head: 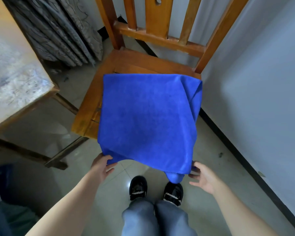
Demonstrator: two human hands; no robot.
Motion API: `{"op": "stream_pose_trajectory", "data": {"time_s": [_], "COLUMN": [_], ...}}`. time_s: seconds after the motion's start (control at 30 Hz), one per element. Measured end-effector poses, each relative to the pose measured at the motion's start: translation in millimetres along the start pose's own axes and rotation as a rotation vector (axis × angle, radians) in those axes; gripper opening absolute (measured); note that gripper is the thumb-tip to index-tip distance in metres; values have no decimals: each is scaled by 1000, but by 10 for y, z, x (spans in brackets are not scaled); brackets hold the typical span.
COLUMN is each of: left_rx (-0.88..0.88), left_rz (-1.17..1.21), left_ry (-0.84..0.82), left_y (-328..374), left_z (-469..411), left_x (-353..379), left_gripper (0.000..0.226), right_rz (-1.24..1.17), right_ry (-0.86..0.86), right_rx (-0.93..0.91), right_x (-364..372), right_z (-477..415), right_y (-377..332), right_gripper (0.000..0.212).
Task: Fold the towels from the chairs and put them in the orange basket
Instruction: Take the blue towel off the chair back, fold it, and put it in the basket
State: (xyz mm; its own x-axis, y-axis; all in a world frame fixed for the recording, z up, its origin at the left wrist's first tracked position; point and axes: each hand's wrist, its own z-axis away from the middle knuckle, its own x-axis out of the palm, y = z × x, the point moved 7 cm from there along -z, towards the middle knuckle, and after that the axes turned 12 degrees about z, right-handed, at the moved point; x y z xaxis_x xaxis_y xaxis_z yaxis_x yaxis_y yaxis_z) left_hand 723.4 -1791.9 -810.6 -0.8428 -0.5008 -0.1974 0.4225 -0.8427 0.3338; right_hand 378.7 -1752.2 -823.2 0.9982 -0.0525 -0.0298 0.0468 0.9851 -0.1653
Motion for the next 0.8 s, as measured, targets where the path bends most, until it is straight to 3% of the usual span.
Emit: {"op": "stream_pose_trajectory", "data": {"time_s": [0.07,0.17,0.47,0.67,0.8], "left_rx": [0,-28,-38,20,90], "left_rz": [5,43,-39,-190,-260], "left_ry": [-74,-158,-184,-77,-38], "left_y": [-26,-40,15,70,275], "left_z": [-96,-140,-2,273,562], "left_x": [77,208,97,-206,-236], "left_gripper": [38,29,18,22,18], "right_rz": [-163,-341,-237,162,169], "right_ry": [-47,-91,-70,308,394], "right_rx": [-15,-6,-126,-217,-295], "right_x": [62,149,370,164,67], "right_z": [-70,-167,-65,67,426], "right_y": [72,146,-6,1,-202], "right_gripper": [22,23,29,23,26]}}
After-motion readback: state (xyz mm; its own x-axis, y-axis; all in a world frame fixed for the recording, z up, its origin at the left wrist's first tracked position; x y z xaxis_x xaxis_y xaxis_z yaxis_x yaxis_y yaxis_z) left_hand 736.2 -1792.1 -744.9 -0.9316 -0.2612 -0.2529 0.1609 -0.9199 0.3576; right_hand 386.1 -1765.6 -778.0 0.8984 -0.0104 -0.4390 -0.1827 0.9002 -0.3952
